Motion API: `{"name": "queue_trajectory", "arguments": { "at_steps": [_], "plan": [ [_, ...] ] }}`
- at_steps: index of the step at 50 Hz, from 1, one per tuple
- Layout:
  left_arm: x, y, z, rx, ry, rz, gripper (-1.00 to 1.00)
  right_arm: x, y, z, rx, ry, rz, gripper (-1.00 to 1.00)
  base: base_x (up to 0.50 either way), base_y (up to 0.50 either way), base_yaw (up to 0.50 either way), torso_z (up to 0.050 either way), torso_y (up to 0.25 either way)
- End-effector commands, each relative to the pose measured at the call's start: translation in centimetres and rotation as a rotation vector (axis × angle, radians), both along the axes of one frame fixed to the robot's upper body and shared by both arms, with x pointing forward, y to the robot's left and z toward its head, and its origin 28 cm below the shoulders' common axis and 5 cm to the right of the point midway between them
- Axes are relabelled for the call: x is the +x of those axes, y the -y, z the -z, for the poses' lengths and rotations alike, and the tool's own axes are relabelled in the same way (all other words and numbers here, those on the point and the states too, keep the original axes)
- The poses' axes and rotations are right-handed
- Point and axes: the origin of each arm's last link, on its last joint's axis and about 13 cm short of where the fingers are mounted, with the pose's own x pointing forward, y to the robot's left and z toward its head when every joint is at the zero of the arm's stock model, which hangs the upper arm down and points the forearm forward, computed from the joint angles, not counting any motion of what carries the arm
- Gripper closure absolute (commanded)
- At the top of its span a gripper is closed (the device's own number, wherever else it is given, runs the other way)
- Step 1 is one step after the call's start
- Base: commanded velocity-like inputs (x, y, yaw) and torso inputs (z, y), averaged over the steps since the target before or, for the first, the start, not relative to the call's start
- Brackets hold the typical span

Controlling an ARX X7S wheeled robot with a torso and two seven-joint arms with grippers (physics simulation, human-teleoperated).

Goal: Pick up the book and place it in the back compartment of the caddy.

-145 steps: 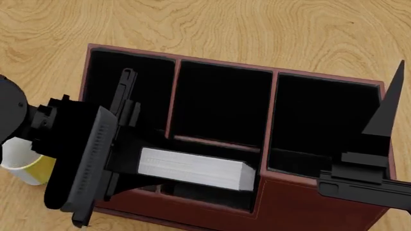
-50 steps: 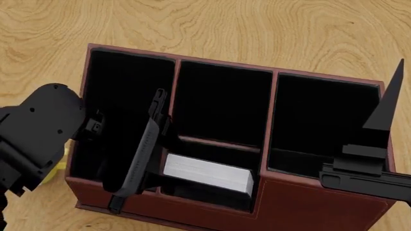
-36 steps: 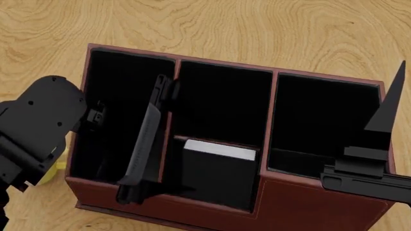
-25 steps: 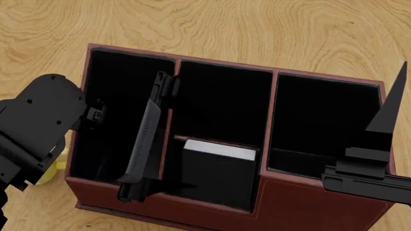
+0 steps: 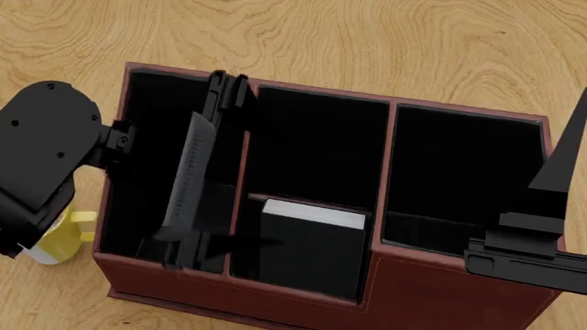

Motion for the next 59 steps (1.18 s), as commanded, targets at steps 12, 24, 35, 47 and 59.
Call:
{"name": "queue_trajectory", "arguments": {
  "at_steps": [12, 24, 35, 47, 59],
  "plan": [
    [-1.7, -1.2, -3.0, -0.113, 0.052, -0.02, -1.0, -0.2, -0.1, -0.1, 0.005, 0.009, -0.006, -1.0, 0.0, 0.0, 0.0, 0.0, 0.0],
    [-2.5, -2.1, -4.7, -0.209, 0.085, -0.054, -1.0, -0.1, -0.1, -0.2, 0.003, 0.009, -0.008, -1.0, 0.0, 0.0, 0.0, 0.0, 0.0],
    [-3.9, -2.6, -6.5, -0.312, 0.118, -0.097, -1.0, -0.2, -0.3, -0.4, 0.0, 0.014, -0.01, -1.0, 0.0, 0.0, 0.0, 0.0, 0.0],
    [-4.5, -3.9, -7.5, -0.388, 0.155, -0.152, -1.0, -0.2, -0.4, -0.6, -0.003, 0.019, -0.015, -1.0, 0.0, 0.0, 0.0, 0.0, 0.0],
    [-4.5, -5.0, -8.4, -0.502, 0.198, -0.204, -1.0, -0.2, -0.5, -0.7, -0.005, 0.017, -0.019, -1.0, 0.0, 0.0, 0.0, 0.0, 0.0]
  ]
}}
